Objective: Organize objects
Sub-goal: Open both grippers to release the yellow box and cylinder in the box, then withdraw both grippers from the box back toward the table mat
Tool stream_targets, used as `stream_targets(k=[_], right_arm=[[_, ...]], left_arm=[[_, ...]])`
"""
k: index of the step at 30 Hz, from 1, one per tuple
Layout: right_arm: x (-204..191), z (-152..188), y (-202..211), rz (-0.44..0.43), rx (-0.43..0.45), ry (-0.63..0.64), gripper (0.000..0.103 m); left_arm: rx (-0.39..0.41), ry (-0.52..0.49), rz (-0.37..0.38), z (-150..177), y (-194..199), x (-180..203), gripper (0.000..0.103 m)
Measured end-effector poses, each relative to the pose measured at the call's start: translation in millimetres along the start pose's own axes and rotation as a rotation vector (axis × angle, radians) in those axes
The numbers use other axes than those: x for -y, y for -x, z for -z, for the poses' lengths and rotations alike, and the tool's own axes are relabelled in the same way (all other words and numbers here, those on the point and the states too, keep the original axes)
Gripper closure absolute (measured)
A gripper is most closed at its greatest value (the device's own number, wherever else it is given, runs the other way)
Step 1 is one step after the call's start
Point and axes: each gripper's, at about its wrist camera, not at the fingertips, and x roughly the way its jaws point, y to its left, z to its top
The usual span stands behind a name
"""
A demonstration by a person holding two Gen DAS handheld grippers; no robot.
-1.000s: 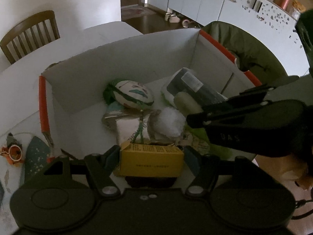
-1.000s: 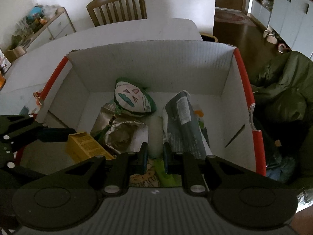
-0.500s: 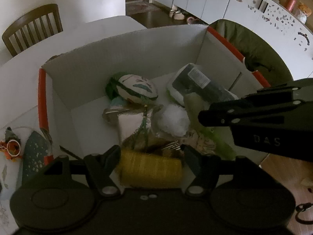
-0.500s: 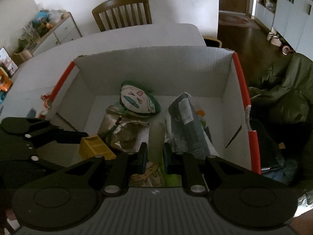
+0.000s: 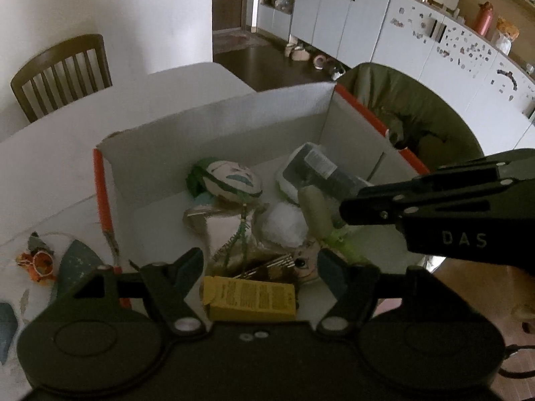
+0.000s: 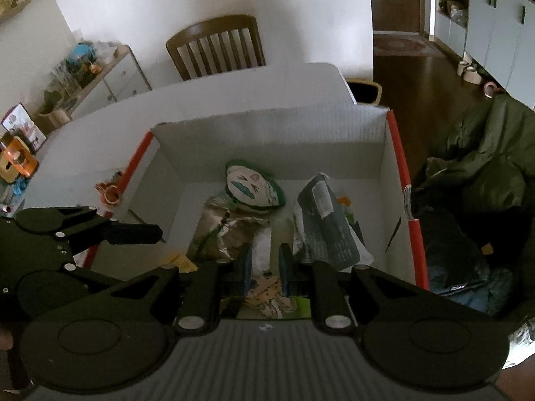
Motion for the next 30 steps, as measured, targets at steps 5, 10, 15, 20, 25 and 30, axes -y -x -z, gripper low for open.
stream_targets(k=[5,10,15,20,25,30], right_arm=[[-8,1,16,-0.003,0.028,0.007,0.087],[-20,2,33,-0.013,0.062,0.009,0.083],[-31,1,49,-0.029,0.1,-0.007,0.073],[-47,2,58,-0.034,0.121,-0.013,0.072],[-69,2,64,-0.028,0.158,-0.011,0.044],[-101,1,65,-0.04,0.165,0.024,0.042]], left_arm=[[0.032,0.015,0.008,1,20,-5,0.027],[0.079,0.031,0.008,3,46,-15,0.026],[0.131,0.042,0.004,7,75,-27,0.026],[0.159,0.073,-0.012,11,97,-46,0.023],[0.199,0.093,-0.024,20,120,-73,0.02],[0.23,0.115,-0.043,27,136,-100,0.016]])
